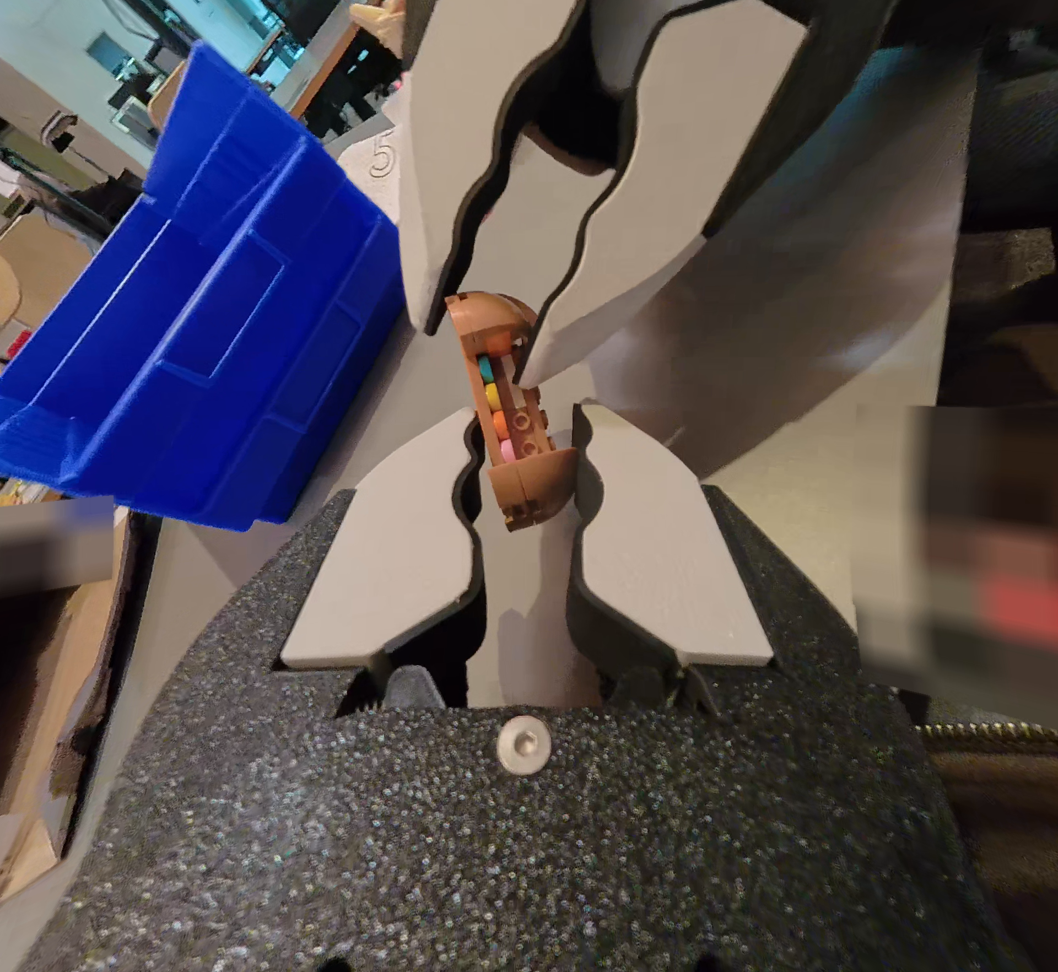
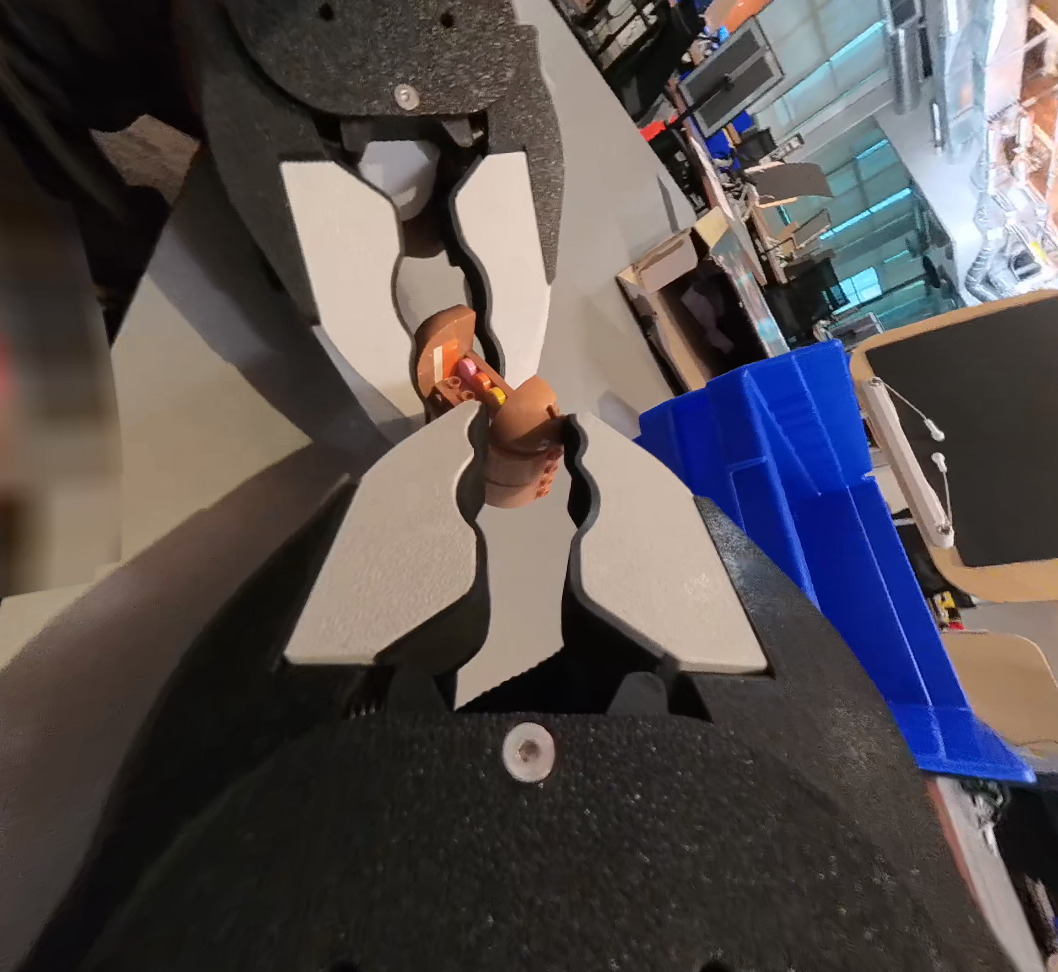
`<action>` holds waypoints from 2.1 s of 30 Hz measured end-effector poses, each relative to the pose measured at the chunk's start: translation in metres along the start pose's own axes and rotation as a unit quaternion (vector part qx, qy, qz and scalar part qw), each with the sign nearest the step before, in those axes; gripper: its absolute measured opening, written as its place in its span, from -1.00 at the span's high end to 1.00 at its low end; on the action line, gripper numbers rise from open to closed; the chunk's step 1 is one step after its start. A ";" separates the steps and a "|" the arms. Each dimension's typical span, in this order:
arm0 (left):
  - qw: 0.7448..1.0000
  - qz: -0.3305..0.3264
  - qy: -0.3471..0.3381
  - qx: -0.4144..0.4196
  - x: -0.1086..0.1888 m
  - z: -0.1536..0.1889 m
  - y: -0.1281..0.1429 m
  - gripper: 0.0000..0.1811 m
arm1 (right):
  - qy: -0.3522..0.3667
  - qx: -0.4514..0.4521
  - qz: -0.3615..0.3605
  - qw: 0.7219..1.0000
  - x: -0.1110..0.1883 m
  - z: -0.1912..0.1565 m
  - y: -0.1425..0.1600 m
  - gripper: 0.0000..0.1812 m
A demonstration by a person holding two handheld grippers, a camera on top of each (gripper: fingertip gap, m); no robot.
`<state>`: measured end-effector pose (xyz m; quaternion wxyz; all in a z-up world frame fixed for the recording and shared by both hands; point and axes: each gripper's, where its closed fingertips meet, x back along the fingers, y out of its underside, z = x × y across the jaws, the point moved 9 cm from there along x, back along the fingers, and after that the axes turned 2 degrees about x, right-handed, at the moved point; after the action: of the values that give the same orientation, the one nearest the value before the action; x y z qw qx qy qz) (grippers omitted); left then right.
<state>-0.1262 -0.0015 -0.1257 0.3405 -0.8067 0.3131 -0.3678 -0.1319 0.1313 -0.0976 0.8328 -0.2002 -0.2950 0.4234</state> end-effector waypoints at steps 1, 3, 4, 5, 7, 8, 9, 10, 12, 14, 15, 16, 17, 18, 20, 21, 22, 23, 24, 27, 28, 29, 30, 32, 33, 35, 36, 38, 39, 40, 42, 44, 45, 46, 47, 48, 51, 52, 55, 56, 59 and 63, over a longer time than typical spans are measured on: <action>1.000 -0.001 -0.009 0.008 0.001 -0.002 0.001 0.68 | 0.013 -0.011 0.001 1.000 -0.002 0.000 0.000 0.71; 1.000 0.001 -0.014 0.027 0.002 -0.005 0.001 0.70 | 0.039 -0.028 0.002 0.999 -0.005 0.000 -0.001 0.71; 0.999 0.003 -0.014 0.041 0.002 -0.007 0.001 0.71 | 0.055 -0.033 0.001 0.998 -0.005 -0.001 -0.002 0.71; 0.998 0.004 -0.019 0.052 0.002 -0.008 0.001 0.72 | 0.075 -0.040 -0.001 0.996 -0.006 -0.002 -0.003 0.70; 0.997 0.004 -0.028 0.066 0.003 -0.011 0.002 0.73 | 0.110 -0.054 -0.011 0.992 -0.008 -0.002 -0.007 0.62; 0.997 0.005 -0.035 0.072 0.004 -0.012 0.002 0.73 | 0.131 -0.056 -0.022 0.990 -0.009 -0.002 -0.008 0.59; 0.996 0.006 -0.043 0.079 0.004 -0.013 0.002 0.73 | 0.147 -0.055 -0.031 0.987 -0.010 -0.002 -0.010 0.57; 0.995 0.008 -0.048 0.087 0.005 -0.014 0.002 0.73 | 0.159 -0.056 -0.034 0.985 -0.010 -0.002 -0.013 0.56; 0.993 0.011 -0.056 0.107 0.007 -0.016 0.002 0.73 | 0.173 -0.066 -0.034 0.982 -0.011 -0.003 -0.017 0.56; 0.991 0.016 -0.067 0.119 0.009 -0.019 0.003 0.74 | 0.183 -0.077 -0.050 0.979 -0.012 -0.004 -0.019 0.54; 0.990 0.016 -0.077 0.120 0.010 -0.020 0.003 0.74 | 0.188 -0.081 -0.059 0.977 -0.012 -0.003 -0.020 0.54; 0.989 0.013 -0.093 0.117 0.011 -0.021 0.003 0.74 | 0.192 -0.086 -0.066 0.975 -0.012 -0.004 -0.020 0.54; 0.988 0.008 -0.108 0.108 0.012 -0.021 0.003 0.74 | 0.196 -0.095 -0.072 0.973 -0.012 -0.003 -0.021 0.54; 0.988 0.003 -0.120 0.095 0.012 -0.020 0.002 0.74 | 0.198 -0.106 -0.078 0.971 -0.012 -0.004 -0.021 0.54; 0.987 -0.011 -0.150 0.053 0.011 -0.016 0.000 0.74 | 0.198 -0.134 -0.103 0.966 -0.014 -0.004 -0.020 0.55; 0.986 -0.018 -0.165 0.030 0.010 -0.013 -0.001 0.74 | 0.192 -0.144 -0.123 0.963 -0.018 -0.005 -0.018 0.55; 0.984 -0.026 -0.175 0.008 0.008 -0.010 -0.002 0.73 | 0.190 -0.149 -0.142 0.960 -0.020 -0.005 -0.017 0.57; 0.982 -0.034 -0.186 -0.013 0.007 -0.007 -0.003 0.74 | 0.194 -0.148 -0.159 0.957 -0.023 -0.005 -0.016 0.58; 0.979 -0.039 -0.197 -0.034 0.006 -0.005 -0.004 0.74 | 0.195 -0.147 -0.172 0.954 -0.024 -0.005 -0.015 0.58; 0.969 -0.052 -0.226 -0.082 0.005 0.000 -0.005 0.74 | 0.189 -0.166 -0.186 0.950 -0.025 -0.001 -0.014 0.56; 0.967 -0.057 -0.230 -0.091 0.004 0.000 -0.005 0.74 | 0.186 -0.174 -0.189 0.948 -0.026 0.000 -0.014 0.54; 0.965 -0.062 -0.235 -0.103 0.004 0.001 -0.005 0.73 | 0.182 -0.179 -0.191 0.948 -0.026 0.000 -0.013 0.53; 0.961 -0.070 -0.241 -0.119 0.003 0.002 -0.005 0.74 | 0.179 -0.181 -0.193 0.948 -0.026 0.000 -0.012 0.53; 0.952 -0.088 -0.253 -0.150 0.000 0.005 -0.005 0.73 | 0.171 -0.185 -0.200 0.947 -0.028 0.001 -0.010 0.51; 0.948 -0.094 -0.258 -0.162 0.000 0.006 -0.005 0.73 | 0.169 -0.189 -0.201 0.946 -0.029 0.001 -0.009 0.51; 0.944 -0.098 -0.263 -0.173 0.000 0.006 -0.005 0.73 | 0.162 -0.204 -0.191 0.947 -0.029 0.002 -0.007 0.51; 0.943 -0.098 -0.264 -0.177 0.000 0.006 -0.005 0.73 | 0.157 -0.214 -0.183 0.947 -0.029 0.002 -0.006 0.51; 0.940 -0.100 -0.266 -0.188 -0.001 0.007 -0.005 0.73 | 0.140 -0.239 -0.170 0.946 -0.029 0.003 -0.002 0.54; 0.939 -0.100 -0.268 -0.192 -0.001 0.007 -0.005 0.73 | 0.129 -0.250 -0.162 0.946 -0.029 0.004 -0.001 0.57; 0.937 -0.101 -0.270 -0.196 -0.001 0.007 -0.006 0.73 | 0.117 -0.257 -0.154 0.947 -0.029 0.004 0.000 0.64; 0.938 -0.101 -0.267 -0.197 -0.001 0.008 -0.006 0.73 | 0.097 -0.255 -0.141 0.952 -0.030 0.002 0.000 0.76; 0.941 -0.104 -0.257 -0.195 -0.001 0.008 -0.005 0.72 | 0.089 -0.237 -0.141 0.957 -0.031 0.001 0.002 0.76; 0.941 -0.105 -0.253 -0.197 -0.002 0.009 -0.005 0.72 | 0.084 -0.228 -0.142 0.960 -0.032 0.000 0.004 0.76; 0.942 -0.109 -0.248 -0.199 -0.002 0.009 -0.004 0.72 | 0.077 -0.220 -0.146 0.961 -0.032 0.000 0.005 0.76; 0.942 -0.111 -0.245 -0.203 -0.003 0.010 -0.004 0.72 | 0.071 -0.207 -0.150 0.964 -0.032 0.000 0.006 0.75; 0.941 -0.108 -0.244 -0.209 -0.003 0.011 -0.005 0.72 | 0.066 -0.187 -0.153 0.968 -0.032 -0.001 0.007 0.75; 0.943 -0.097 -0.236 -0.212 -0.002 0.013 -0.006 0.72 | 0.057 -0.148 -0.148 0.976 -0.031 -0.003 0.011 0.75; 0.948 -0.092 -0.231 -0.197 -0.001 0.011 -0.006 0.72 | 0.056 -0.145 -0.142 0.978 -0.030 -0.003 0.011 0.75; 0.957 -0.081 -0.215 -0.180 0.000 0.008 -0.005 0.72 | 0.051 -0.127 -0.141 0.981 -0.029 -0.001 0.009 0.75; 0.958 -0.079 -0.210 -0.181 0.000 0.008 -0.005 0.72 | 0.047 -0.122 -0.140 0.981 -0.028 -0.001 0.009 0.75; 0.961 -0.067 -0.192 -0.187 0.001 0.009 -0.004 0.71 | 0.036 -0.096 -0.127 0.987 -0.025 -0.002 0.011 0.75; 0.970 -0.051 -0.168 -0.169 0.001 0.008 -0.005 0.70 | 0.023 -0.066 -0.112 0.991 -0.021 -0.002 0.013 0.75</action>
<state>-0.1175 0.0028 -0.1255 0.2280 -0.9177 0.2670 -0.1858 -0.1478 0.1215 -0.1136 0.8665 -0.2304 -0.3232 0.3025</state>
